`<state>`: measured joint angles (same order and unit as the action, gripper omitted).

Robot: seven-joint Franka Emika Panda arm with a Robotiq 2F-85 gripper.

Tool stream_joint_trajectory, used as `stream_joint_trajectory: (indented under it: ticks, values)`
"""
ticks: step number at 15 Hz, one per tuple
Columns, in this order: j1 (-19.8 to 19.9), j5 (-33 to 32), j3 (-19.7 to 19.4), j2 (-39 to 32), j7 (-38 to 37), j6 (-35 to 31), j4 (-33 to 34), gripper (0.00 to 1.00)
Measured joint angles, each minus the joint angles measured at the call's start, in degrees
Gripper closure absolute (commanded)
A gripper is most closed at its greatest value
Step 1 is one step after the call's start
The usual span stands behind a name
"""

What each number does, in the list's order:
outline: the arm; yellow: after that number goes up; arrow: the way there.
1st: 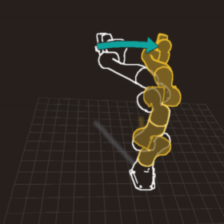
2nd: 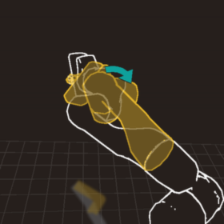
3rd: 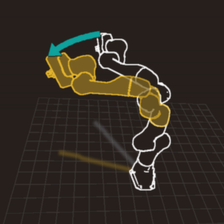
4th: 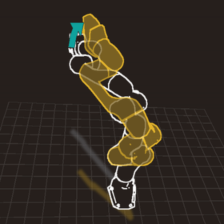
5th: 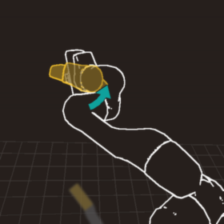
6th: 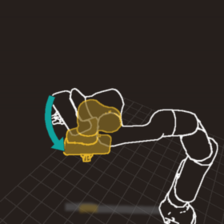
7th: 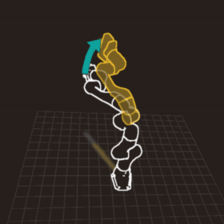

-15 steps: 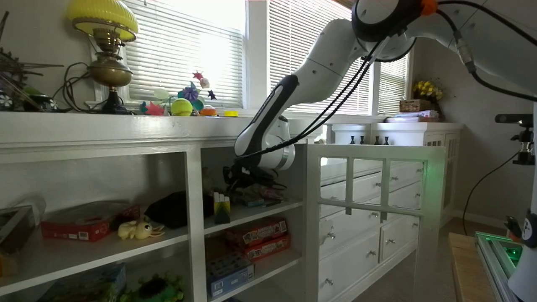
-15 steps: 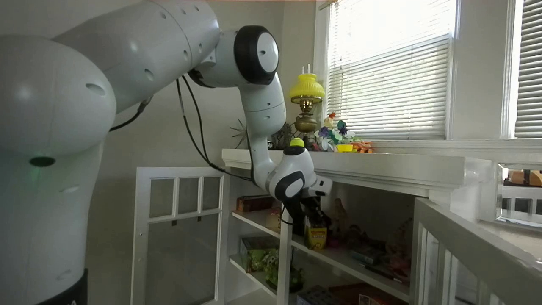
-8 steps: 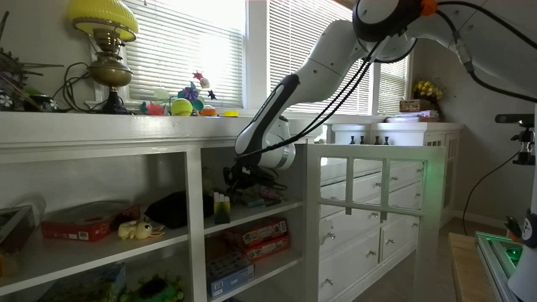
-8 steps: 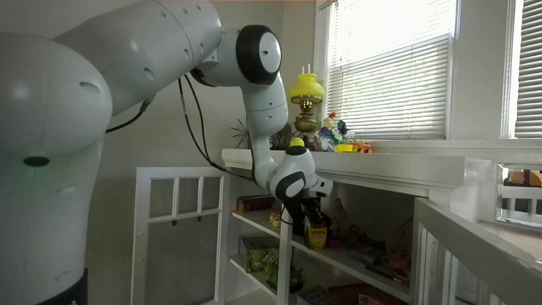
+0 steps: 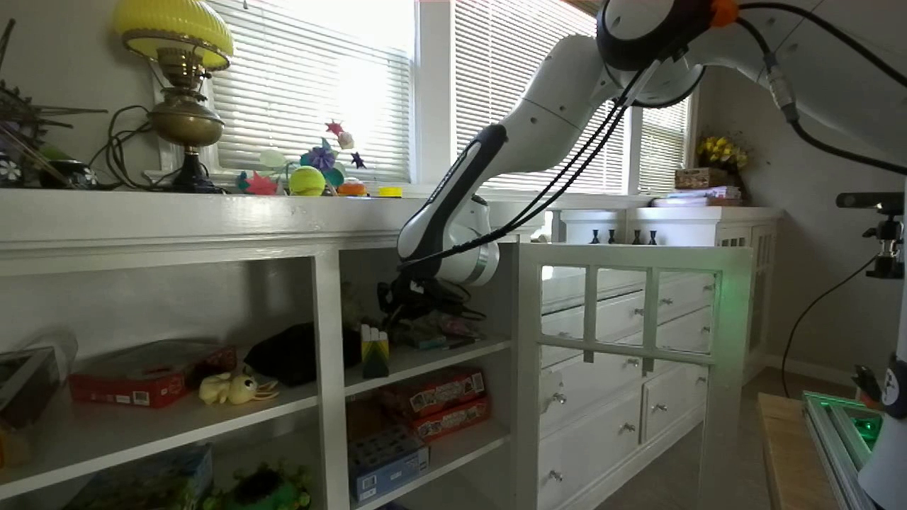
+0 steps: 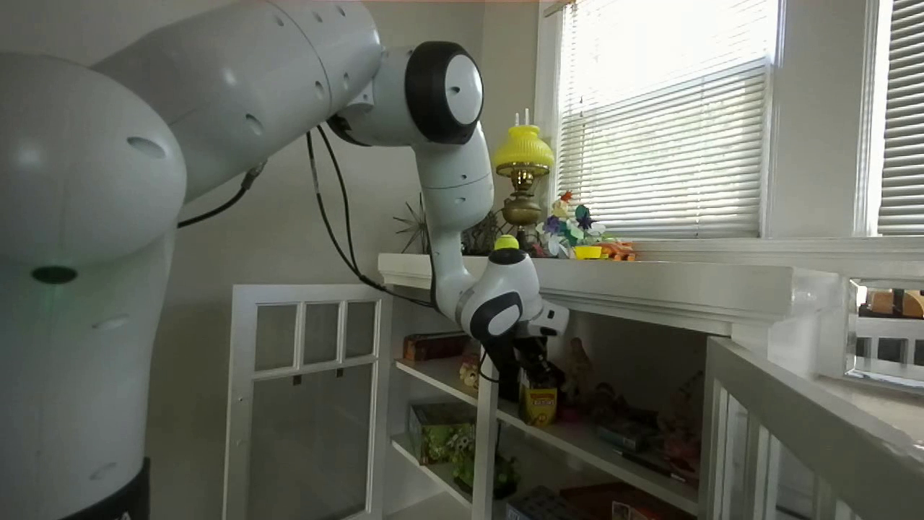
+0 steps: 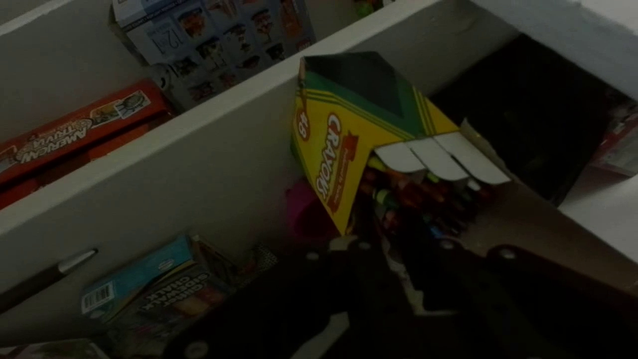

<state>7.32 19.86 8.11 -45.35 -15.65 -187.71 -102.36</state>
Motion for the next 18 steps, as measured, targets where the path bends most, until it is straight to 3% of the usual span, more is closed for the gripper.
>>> stream_joint_trajectory:
  ticks: [14,18]
  values:
    - [3.42,-0.07,3.18,-0.30,2.46,2.46,0.94,0.80]
    - [4.16,-0.07,3.90,-0.50,2.95,3.22,1.17,0.72]
